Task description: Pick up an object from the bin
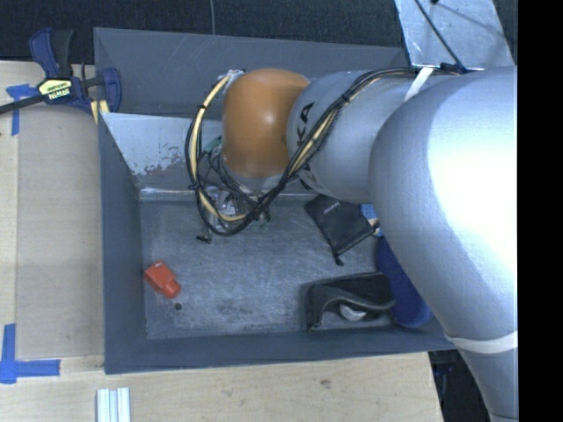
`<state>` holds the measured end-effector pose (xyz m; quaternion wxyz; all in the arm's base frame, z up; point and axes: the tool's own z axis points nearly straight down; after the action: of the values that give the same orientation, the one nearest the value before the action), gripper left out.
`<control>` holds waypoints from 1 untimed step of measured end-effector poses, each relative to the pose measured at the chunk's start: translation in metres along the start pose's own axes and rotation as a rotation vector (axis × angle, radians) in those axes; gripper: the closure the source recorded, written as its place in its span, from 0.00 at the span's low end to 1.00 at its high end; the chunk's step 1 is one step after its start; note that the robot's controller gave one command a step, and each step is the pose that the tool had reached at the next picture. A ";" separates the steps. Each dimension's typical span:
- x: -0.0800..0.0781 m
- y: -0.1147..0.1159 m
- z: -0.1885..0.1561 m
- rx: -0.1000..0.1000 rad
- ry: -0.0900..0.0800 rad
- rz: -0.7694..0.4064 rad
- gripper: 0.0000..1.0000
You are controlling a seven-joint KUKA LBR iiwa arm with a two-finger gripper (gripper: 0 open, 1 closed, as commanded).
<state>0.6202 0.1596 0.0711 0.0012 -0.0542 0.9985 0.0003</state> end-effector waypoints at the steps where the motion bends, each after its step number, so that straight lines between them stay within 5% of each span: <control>1: 0.048 0.008 -0.023 0.000 0.001 -0.432 1.00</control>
Offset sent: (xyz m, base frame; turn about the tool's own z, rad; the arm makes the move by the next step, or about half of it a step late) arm -0.0487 0.0029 0.0220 -0.4320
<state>0.5719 0.1628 0.0940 0.0009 -0.2671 0.9637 0.0002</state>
